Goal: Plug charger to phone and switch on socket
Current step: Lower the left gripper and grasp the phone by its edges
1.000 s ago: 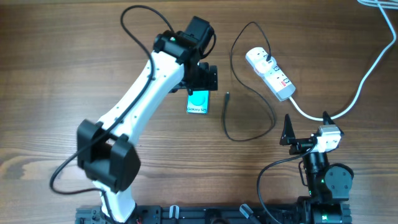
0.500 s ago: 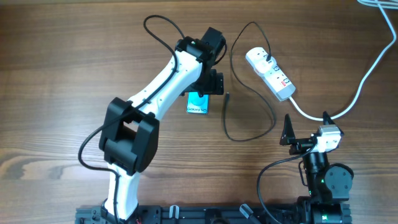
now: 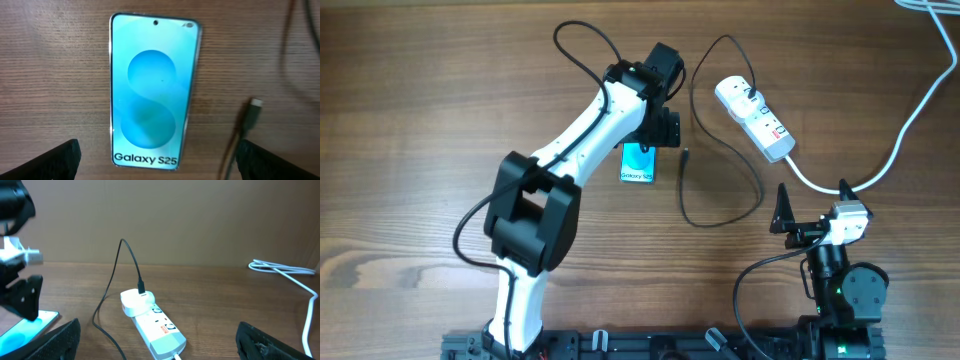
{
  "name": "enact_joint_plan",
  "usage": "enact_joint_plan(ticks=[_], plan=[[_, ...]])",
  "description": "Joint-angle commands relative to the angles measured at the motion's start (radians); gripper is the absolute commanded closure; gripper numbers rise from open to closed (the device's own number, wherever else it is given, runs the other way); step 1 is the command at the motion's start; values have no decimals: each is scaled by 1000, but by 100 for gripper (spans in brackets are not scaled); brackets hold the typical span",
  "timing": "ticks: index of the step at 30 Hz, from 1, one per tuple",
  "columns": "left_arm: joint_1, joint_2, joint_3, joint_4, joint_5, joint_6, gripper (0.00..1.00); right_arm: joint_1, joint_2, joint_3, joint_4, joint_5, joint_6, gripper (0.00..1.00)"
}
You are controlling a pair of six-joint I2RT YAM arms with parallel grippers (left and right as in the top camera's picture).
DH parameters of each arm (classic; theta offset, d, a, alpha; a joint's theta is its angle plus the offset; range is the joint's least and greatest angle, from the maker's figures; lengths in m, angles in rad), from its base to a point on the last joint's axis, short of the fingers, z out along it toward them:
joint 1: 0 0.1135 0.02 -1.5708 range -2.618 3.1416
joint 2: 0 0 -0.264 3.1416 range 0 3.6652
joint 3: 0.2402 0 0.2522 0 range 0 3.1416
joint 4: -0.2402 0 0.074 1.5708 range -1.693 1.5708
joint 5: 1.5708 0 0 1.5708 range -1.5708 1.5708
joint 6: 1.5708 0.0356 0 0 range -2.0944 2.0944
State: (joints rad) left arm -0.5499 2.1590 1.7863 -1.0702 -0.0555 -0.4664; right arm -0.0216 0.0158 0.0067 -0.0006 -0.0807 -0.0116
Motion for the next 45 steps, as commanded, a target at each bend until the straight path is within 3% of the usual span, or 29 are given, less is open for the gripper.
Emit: enact_joint_plan(ticks=[1, 45], plan=[[24, 56, 13, -10, 38, 13, 0, -4, -5, -2, 2, 13, 13, 0], [28, 186, 13, 57, 58, 123, 0, -4, -5, -2, 2, 13, 13, 0]])
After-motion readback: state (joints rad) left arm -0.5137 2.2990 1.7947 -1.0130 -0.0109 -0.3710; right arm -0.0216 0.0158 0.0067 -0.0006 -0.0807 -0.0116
